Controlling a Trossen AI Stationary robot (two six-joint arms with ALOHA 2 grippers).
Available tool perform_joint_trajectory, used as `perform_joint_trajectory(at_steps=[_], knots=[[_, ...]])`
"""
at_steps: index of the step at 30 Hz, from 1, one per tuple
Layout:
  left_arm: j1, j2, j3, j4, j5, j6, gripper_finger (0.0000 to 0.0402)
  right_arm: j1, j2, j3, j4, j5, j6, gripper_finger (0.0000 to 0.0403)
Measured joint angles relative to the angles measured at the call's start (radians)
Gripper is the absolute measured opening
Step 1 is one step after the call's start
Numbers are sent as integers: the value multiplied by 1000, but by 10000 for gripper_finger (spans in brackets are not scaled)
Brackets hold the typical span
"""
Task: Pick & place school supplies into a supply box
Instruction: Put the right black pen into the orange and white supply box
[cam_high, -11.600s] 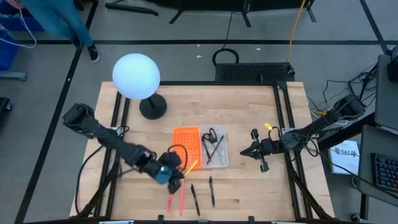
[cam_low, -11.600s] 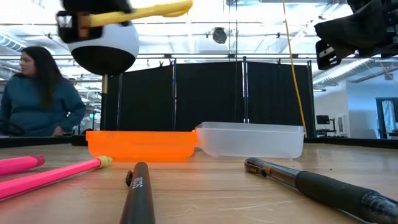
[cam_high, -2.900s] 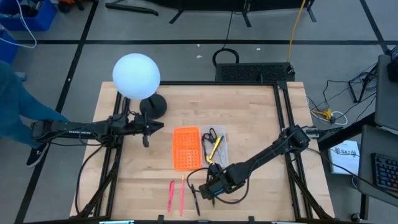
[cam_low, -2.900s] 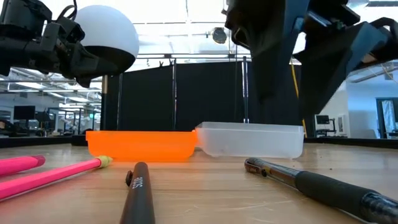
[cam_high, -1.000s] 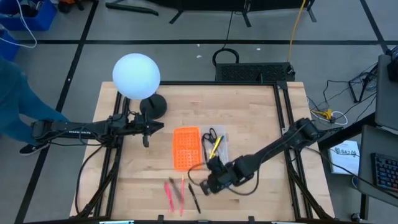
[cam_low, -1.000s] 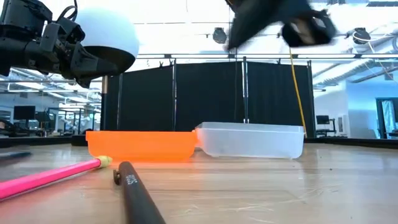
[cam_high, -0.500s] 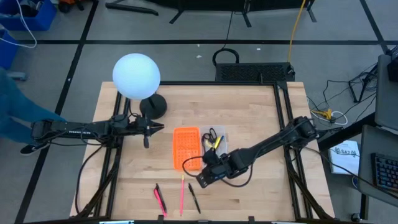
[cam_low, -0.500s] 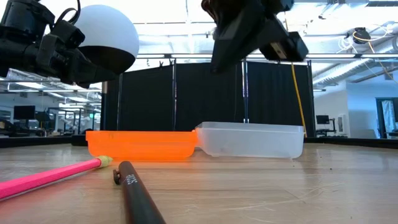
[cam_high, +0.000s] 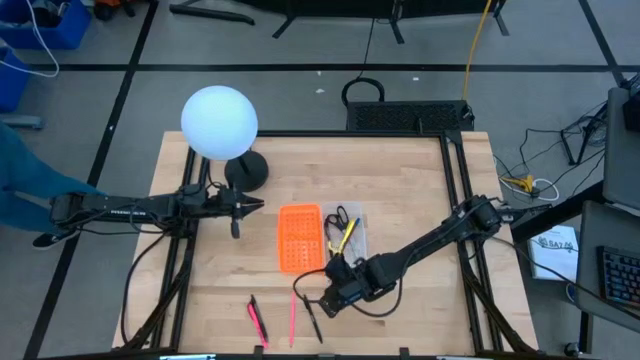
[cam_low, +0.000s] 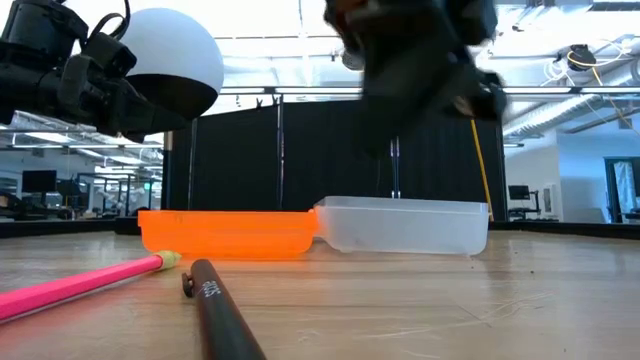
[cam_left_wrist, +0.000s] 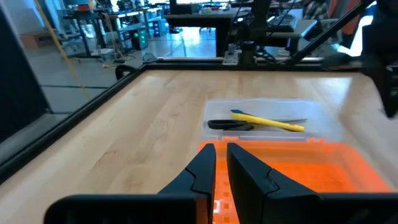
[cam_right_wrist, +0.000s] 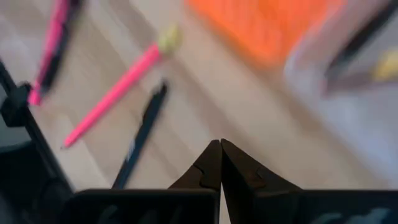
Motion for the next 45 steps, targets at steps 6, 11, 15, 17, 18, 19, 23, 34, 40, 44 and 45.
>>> perform_joint_trajectory(at_steps=[6,11,15,17,18,19,23,34,40,44,45], knots=[[0,-2,0,74,122,-57,49,54,-133,0,-189,312,-117,0],[0,-2,0,102,152,-130,49,63,-308,-134,-166,417,-230,0],[0,-2,0,105,145,-167,49,32,-476,-381,205,382,-498,0],[0,-2,0,113,145,-165,49,2,-559,-515,427,300,-670,0],[0,0,0,116,145,-160,49,-15,-598,-577,507,261,-742,0],[0,0,0,116,145,-146,49,-31,-638,-636,575,234,-806,0],[0,0,0,123,136,-70,49,-99,-803,-822,681,215,-946,0],[0,0,0,32,135,-284,49,-299,-1244,-1186,833,9,-1022,0],[-67,1,0,-71,70,-453,49,-330,-1321,-1266,845,8,-1016,0],[-226,1,0,-110,-60,-521,49,-330,-1321,-1306,876,8,-1032,0],[-272,1,0,-112,-102,-541,49,-330,-1321,-1315,877,8,-1033,0]])
